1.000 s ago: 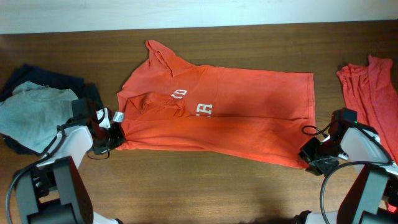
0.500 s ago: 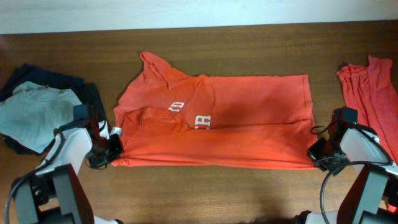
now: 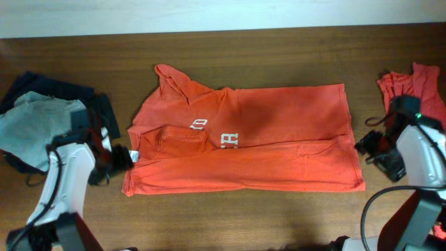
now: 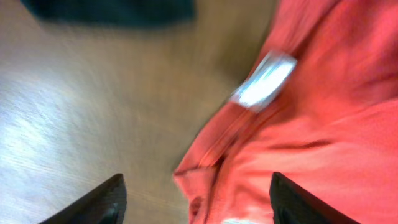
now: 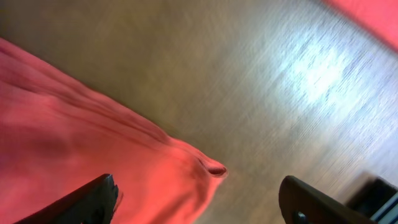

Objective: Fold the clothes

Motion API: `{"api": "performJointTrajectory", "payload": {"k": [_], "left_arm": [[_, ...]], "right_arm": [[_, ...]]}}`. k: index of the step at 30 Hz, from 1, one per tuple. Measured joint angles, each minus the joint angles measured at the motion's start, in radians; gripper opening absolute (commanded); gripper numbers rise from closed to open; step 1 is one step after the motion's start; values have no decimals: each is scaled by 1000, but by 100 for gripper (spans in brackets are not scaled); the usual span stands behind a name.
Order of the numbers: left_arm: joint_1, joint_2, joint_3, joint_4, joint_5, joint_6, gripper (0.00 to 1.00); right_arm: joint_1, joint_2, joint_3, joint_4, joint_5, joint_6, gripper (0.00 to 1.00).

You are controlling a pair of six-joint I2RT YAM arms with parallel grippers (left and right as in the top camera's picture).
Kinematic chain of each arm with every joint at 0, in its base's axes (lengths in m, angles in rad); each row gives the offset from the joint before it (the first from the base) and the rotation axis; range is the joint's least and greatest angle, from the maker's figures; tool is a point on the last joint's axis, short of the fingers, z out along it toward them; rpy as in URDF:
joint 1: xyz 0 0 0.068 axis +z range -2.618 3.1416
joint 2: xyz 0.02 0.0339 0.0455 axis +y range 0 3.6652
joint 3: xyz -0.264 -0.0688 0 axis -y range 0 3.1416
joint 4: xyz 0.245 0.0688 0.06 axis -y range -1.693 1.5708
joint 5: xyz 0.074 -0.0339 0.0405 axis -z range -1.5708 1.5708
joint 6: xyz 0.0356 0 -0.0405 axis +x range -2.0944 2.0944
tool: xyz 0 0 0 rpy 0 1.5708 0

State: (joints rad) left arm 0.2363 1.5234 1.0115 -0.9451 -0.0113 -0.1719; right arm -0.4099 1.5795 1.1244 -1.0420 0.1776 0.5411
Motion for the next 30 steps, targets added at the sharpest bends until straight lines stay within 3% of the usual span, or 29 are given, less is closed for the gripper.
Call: {"api": "performJointTrajectory", "payload": {"k": [4, 8, 14, 18, 23, 30], "left_arm": [[-1, -37, 131, 30, 102, 75, 74], [-34, -43, 204, 111, 217, 140, 76], [-189, 2, 232, 303, 298, 168, 79], [-303, 189, 245, 546, 333, 8, 78], [-330, 394, 251, 744, 385, -243, 71], [-331, 534, 329, 813, 427, -406, 71]], "right_arm": [[0, -1, 109, -8, -104, -74, 83], [0, -1, 187, 28, -335, -230, 82], [0, -1, 211, 37, -544, -318, 82], [0, -1, 212, -7, -578, -334, 82], [0, -1, 213, -66, -591, -354, 82], [0, -1, 214, -77, -592, -370, 82]]}}
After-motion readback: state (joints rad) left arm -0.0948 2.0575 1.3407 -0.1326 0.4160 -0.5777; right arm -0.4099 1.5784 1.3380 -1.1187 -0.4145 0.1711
